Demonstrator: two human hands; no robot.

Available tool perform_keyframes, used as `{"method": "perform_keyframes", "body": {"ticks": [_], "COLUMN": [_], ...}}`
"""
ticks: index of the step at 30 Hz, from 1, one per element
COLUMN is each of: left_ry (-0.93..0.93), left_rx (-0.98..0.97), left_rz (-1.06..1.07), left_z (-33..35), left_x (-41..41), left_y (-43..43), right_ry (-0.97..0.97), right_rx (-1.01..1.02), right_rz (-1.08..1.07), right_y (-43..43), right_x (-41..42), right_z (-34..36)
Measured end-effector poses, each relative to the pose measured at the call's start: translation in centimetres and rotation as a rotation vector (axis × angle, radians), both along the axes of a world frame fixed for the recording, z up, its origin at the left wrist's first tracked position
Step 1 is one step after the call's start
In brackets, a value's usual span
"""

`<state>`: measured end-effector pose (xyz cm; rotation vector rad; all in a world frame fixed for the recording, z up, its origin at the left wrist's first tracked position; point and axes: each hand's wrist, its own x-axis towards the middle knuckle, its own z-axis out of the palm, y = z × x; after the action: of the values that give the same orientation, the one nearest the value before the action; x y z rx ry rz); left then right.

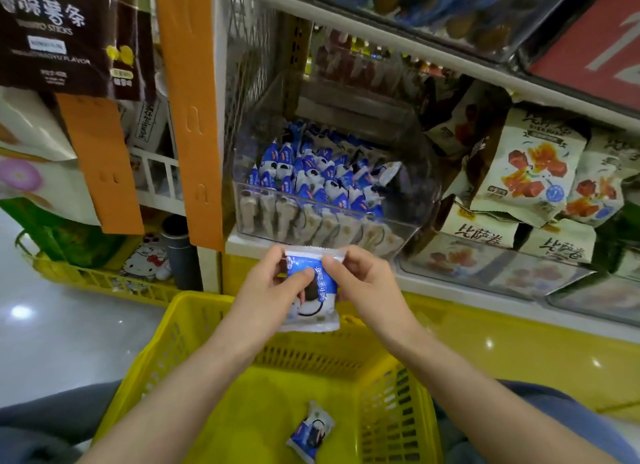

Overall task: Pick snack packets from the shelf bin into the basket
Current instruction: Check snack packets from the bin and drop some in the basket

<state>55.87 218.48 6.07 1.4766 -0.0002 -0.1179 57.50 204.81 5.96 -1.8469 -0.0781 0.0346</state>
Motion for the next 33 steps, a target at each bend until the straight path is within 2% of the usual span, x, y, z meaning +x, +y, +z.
{"method": "perform_keyframes", "body": {"ticks": [3,6,13,17,22,24,26,29,31,33], "left_ry": [0.000,-0.021,0.043,0.116,0.157,0.104,0.056,-0.013,-0.077,-0.123], "left_rx": [0.023,0.069,0.117,0.020,-0.049,-0.046,-0.031,0.000,0.095,0.164], "left_rz": [0.035,0.085,0.077,0.002,0.074,0.136,0.196,0.254,0.238,0.195], "left_z": [-0.9,-1.5,-1.8,-1.5,-1.6,-1.6,-1.7,-1.9,-2.0,-2.0], "left_x": [0.2,0.5,0.7,0.6,0.6,0.7,1.0,1.2,1.2,1.1], "left_y": [0.1,0.2,-0.3,-0.3,0.0,0.4,0.7,0.9,0.7,0.5], "right_ry": [0.035,-0.032,-0.435,-0.325,0.077,0.198,0.285,0.358,0.272,0.116], "right_rx": [0.033,-0.094,-0.573,-0.394,0.147,0.246,0.185,-0.009,-0.287,-0.422], "right_rz": [0.030,0.063,0.068,-0.011,-0.179,-0.140,-0.025,0.157,0.229,0.213], "right_y": [0.1,0.1,-0.5,-0.9,-1.5,-1.7,-1.6,-1.2,-1.0,-0.9], "right_x": [-0.2,-0.2,-0.6,-0.4,0.3,0.1,-0.3,-0.8,-1.0,-1.1], "right_z": [-0.8,-1.1,-1.1,-0.9,0.0,0.1,-0.2,-0.8,-1.2,-1.4]}}
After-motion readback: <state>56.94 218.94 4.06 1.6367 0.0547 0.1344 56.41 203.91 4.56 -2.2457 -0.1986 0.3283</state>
